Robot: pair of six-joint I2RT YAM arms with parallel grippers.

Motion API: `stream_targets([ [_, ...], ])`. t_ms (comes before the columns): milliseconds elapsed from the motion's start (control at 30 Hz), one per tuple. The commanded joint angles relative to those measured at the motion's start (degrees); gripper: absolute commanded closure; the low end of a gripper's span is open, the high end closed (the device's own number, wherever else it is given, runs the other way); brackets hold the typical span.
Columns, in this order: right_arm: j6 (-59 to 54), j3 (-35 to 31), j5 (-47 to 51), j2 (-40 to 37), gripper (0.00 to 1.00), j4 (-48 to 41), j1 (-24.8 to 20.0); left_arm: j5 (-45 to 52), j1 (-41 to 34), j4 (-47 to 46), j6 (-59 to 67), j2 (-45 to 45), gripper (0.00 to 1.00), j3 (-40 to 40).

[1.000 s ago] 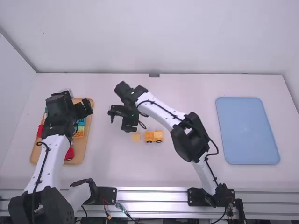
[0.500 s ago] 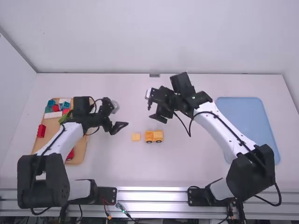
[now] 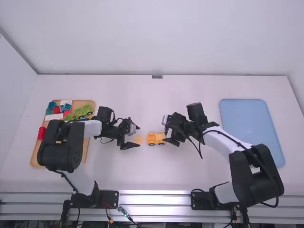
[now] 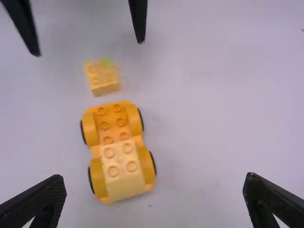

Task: Assemble lego blocks to make yellow taxi

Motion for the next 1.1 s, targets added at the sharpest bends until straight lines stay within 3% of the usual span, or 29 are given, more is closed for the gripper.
stream_targets([
  [0,-1.4,-2.6,-7.7,-2.1,0.01,2.3,-1.8,3.6,0.3,0.4,7.1,3.2,0.11,-0.7],
  [167,-3.6,-6.0,-17.0,-2.0,0.0,5.3,-5.8,1.6,0.2,3.6,6.5,6.8,0.16,-0.9],
  [333,-6.5,-7.3,-21.5,-2.0,0.08,5.1,-8.3,-1.6,0.2,9.1,0.8,8.0,0.21,-1.9],
  [533,-6.5,-7.3,-21.6,-2.0,0.09,5.2,-7.5,-3.6,0.2,17.0,-2.8,8.0,0.35,-6.0],
  [700,-6.5,-7.2,-20.2,-2.0,0.09,5.2,-6.1,-4.4,0.2,25.7,-8.8,8.0,0.37,-9.4],
  [800,-6.5,-7.2,-20.2,-2.0,0.09,5.2,-6.2,-4.7,0.5,29.2,-11.8,8.0,0.44,-10.6],
  [1067,-5.9,-7.2,-20.3,-2.0,0.09,5.2,-6.1,-4.7,0.1,29.5,-12.1,8.0,0.62,-10.7],
])
